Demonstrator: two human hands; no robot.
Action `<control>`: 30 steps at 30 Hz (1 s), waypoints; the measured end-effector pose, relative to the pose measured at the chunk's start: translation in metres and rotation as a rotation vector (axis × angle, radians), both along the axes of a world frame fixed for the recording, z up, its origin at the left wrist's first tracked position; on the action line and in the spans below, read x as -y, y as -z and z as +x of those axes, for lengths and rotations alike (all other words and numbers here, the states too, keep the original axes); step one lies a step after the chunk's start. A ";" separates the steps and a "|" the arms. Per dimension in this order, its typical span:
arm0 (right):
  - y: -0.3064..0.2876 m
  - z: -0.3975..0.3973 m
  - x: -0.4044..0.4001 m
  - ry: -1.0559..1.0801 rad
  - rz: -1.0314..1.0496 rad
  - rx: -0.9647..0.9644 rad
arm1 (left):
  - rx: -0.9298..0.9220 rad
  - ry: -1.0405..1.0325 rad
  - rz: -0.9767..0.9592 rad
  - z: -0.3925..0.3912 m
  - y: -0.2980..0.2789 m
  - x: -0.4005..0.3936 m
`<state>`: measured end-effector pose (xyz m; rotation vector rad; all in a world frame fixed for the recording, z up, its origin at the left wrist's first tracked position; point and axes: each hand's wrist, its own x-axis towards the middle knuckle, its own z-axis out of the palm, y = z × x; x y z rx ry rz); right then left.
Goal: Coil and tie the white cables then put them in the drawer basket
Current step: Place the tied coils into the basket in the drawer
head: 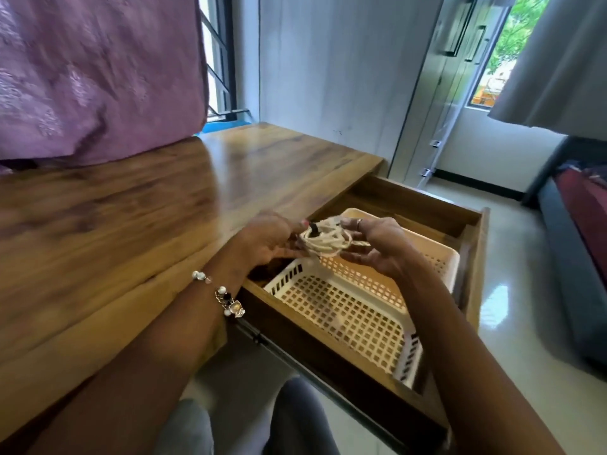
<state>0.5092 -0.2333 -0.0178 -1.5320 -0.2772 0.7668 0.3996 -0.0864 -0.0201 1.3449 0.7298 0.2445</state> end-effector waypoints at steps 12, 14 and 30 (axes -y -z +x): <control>0.056 -0.001 0.060 -0.138 -0.449 0.000 | -0.401 0.367 0.306 0.008 0.053 0.052; 0.060 -0.003 0.063 -0.155 -0.461 0.002 | -0.419 0.379 0.341 0.009 0.055 0.052; 0.084 0.033 0.129 0.597 -0.842 0.762 | 0.005 0.374 0.835 0.016 0.059 0.060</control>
